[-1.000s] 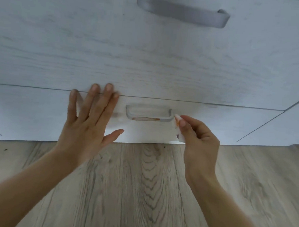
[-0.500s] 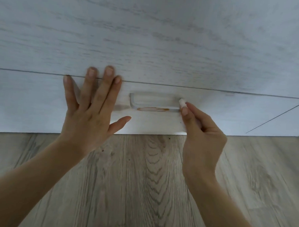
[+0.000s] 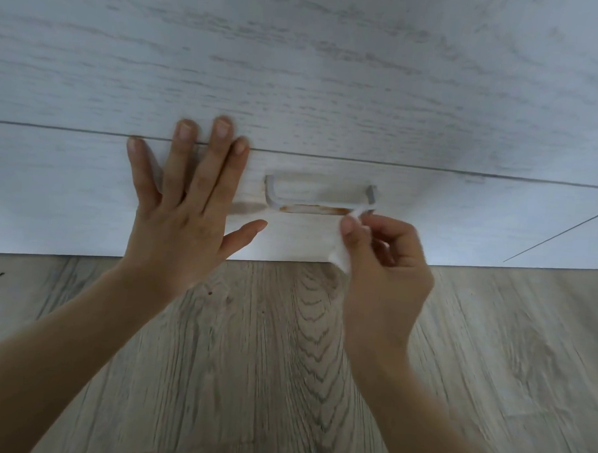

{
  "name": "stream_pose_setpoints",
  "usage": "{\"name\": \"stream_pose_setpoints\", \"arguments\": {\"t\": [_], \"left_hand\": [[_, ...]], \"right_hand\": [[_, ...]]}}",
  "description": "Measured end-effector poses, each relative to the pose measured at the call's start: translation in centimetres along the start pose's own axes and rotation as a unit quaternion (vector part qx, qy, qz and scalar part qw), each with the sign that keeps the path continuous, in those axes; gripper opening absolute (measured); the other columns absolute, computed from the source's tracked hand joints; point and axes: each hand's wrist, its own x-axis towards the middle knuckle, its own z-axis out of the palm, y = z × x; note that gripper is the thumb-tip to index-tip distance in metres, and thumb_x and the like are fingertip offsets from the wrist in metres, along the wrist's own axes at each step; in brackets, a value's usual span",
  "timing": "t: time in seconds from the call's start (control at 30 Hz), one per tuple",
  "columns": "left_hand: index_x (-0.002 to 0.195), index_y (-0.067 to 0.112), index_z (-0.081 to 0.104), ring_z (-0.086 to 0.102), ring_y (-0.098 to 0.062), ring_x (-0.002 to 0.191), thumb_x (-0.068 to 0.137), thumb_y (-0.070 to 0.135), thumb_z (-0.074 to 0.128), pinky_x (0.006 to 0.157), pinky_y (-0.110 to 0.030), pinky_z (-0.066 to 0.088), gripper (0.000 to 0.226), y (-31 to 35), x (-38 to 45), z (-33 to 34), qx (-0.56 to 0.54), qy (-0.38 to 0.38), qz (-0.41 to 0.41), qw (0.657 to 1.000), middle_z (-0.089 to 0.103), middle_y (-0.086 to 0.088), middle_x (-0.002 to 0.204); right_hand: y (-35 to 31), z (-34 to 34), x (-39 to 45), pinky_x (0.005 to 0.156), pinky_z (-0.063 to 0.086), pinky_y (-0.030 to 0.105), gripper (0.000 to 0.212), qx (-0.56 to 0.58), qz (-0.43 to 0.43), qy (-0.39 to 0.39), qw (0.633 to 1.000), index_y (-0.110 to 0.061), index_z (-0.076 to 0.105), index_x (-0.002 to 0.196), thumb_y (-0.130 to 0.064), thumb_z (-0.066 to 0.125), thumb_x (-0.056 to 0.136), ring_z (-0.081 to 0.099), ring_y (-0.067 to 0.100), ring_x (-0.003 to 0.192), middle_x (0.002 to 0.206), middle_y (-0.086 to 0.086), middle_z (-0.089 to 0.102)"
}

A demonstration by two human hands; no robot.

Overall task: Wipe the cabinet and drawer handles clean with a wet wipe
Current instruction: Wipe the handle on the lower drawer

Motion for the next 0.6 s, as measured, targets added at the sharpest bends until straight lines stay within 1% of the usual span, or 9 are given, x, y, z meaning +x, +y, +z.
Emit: {"name": "stream_pose_setpoints", "arguments": {"t": [0.07,0.13,0.23,0.27,0.33,0.43,0.47,0.53,0.6], "left_hand": [[0.151,0.008,-0.006,-0.022,-0.023,0.143,0.096,0.057,0.043,0.106,-0.062,0.001,0.089,0.0,0.0,-0.1,0.006,0.002,0.003,1.000,-0.024,-0.002,0.156],[0.152,0.008,-0.005,-0.021,-0.023,0.143,0.096,0.057,0.042,0.110,-0.059,-0.003,0.088,-0.3,0.0,-0.2,0.014,0.001,0.012,1.000,-0.023,-0.002,0.157],[0.152,0.009,-0.004,-0.021,-0.022,0.143,0.097,0.057,0.042,0.113,-0.053,-0.008,0.086,-0.7,-0.1,-0.4,0.026,-0.001,0.023,0.999,-0.022,-0.001,0.157],[0.152,0.009,-0.004,-0.021,-0.022,0.143,0.097,0.057,0.042,0.112,-0.054,-0.007,0.086,-0.8,-0.1,-0.4,0.030,-0.002,0.024,0.999,-0.022,-0.001,0.157],[0.152,0.009,-0.003,-0.021,-0.022,0.143,0.097,0.057,0.042,0.110,-0.057,-0.001,0.086,-0.6,0.0,-0.4,0.033,-0.002,0.020,0.999,-0.022,-0.002,0.157],[0.152,0.008,-0.005,-0.022,-0.023,0.143,0.096,0.058,0.042,0.108,-0.060,0.003,0.088,-0.3,0.0,-0.3,0.033,-0.003,0.008,0.999,-0.024,-0.002,0.156],[0.152,0.008,-0.005,-0.022,-0.023,0.143,0.096,0.058,0.042,0.108,-0.061,0.003,0.088,-0.3,0.0,-0.3,0.033,-0.003,0.006,0.999,-0.024,-0.002,0.156],[0.152,0.008,-0.005,-0.022,-0.023,0.143,0.096,0.058,0.042,0.109,-0.060,0.001,0.089,-0.4,0.0,-0.3,0.034,-0.003,0.009,0.999,-0.024,-0.003,0.156],[0.152,0.008,-0.004,-0.022,-0.023,0.143,0.096,0.058,0.042,0.109,-0.059,0.000,0.088,-0.4,0.0,-0.3,0.037,-0.002,0.015,0.999,-0.024,-0.002,0.156]], "right_hand": [[0.2,0.6,-0.5,0.065,0.049,0.009,0.013,0.004,-0.008,0.007,1.000,-0.024,0.068,0.077,-0.012,0.073,0.080,0.063,-0.002,0.069,0.071,-0.012,0.068],[0.2,0.6,-0.3,0.065,0.049,0.009,0.013,0.012,-0.018,0.045,0.999,-0.025,0.069,0.077,-0.013,0.073,0.079,0.064,-0.001,0.070,0.071,-0.012,0.069],[0.2,-0.2,0.1,0.069,0.051,0.013,0.012,0.002,-0.038,0.080,0.996,-0.027,0.070,0.079,-0.016,0.074,0.079,0.067,0.007,0.078,0.077,-0.007,0.071],[0.1,-0.3,0.1,0.071,0.051,0.014,0.012,-0.010,-0.053,0.080,0.995,-0.029,0.070,0.079,-0.018,0.074,0.078,0.068,0.009,0.081,0.081,-0.005,0.071],[0.1,-0.1,-0.1,0.073,0.050,0.011,0.014,-0.041,-0.095,0.068,0.992,-0.031,0.070,0.082,-0.018,0.074,0.078,0.066,0.006,0.083,0.084,-0.003,0.069],[0.2,0.7,-0.4,0.073,0.047,0.008,0.018,-0.113,-0.180,0.036,0.977,-0.020,0.070,0.090,-0.008,0.074,0.077,0.062,-0.003,0.080,0.084,-0.005,0.065],[0.3,0.9,-0.5,0.073,0.046,0.008,0.019,-0.120,-0.190,0.039,0.974,-0.019,0.070,0.091,-0.006,0.075,0.077,0.061,-0.004,0.080,0.083,-0.006,0.065],[0.3,1.1,-0.4,0.073,0.047,0.008,0.019,-0.099,-0.178,0.054,0.978,-0.020,0.070,0.091,-0.007,0.074,0.078,0.061,-0.004,0.080,0.083,-0.009,0.063],[0.2,1.2,-0.4,0.072,0.046,0.007,0.021,-0.097,-0.174,0.052,0.978,-0.021,0.069,0.093,-0.006,0.074,0.078,0.059,-0.004,0.078,0.083,-0.008,0.061]]}}
